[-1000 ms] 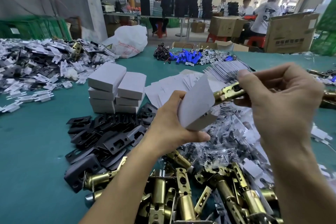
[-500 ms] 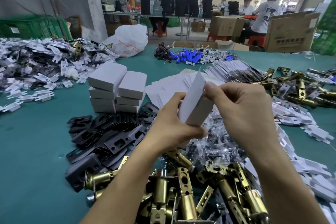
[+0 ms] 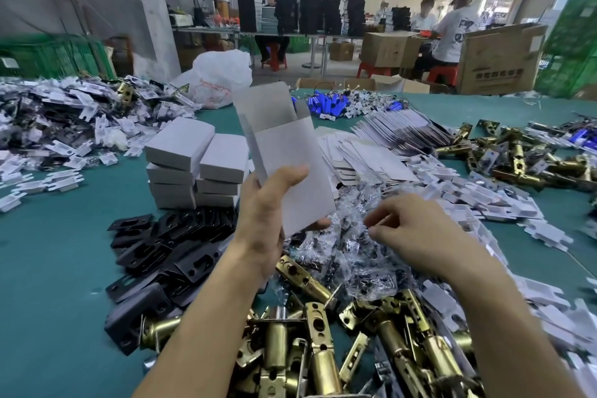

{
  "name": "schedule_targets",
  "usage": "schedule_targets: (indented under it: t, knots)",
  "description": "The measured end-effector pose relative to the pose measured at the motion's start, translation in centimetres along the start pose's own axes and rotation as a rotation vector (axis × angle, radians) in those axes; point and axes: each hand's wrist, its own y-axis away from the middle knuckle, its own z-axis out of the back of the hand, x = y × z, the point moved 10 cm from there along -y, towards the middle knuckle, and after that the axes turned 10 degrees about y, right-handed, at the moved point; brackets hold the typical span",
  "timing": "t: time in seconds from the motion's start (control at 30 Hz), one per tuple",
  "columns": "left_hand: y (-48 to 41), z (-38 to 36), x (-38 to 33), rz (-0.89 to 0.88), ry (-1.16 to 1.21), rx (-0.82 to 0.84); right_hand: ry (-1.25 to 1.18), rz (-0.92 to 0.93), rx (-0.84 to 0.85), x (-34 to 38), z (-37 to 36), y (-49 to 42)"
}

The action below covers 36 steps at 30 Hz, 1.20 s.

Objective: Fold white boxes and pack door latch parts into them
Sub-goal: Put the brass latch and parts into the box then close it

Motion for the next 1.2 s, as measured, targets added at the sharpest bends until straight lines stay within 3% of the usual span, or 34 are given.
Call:
schedule_targets:
  t: [0.13, 0.2, 0.4, 0.53, 1.03, 1.2]
  knots:
    - [0.1, -0.4, -0.6, -0.026, 0.021, 0.031, -0.092, -0.061, -0.256, -1.2, 3.3, 0.4]
    - [0.2, -0.6, -0.6, -0.037, 0.020, 0.046, -0.003, -0.138, -0.356, -2.6, 4.6, 0.7]
    - [0.5, -1.7, -0.7, -0.028, 0.013, 0.126, 0.278, -0.377, -0.275, -6.5, 3.7, 0.4]
    - [0.7, -1.8, 0.1, 0.043, 0.010, 0.127, 0.339, -0.491, -0.147, -9.1, 3.0, -0.3]
    - [0.4, -1.8, -0.1, -0.025, 0.009, 0.152, 0.040, -0.431, -0.372, -10.2, 3.4, -0.7]
    - [0.4, -2.1, 0.2, -0.025, -0.074, 0.180, -0.016, -0.258, -0.628, -7.2, 6.3, 1.4]
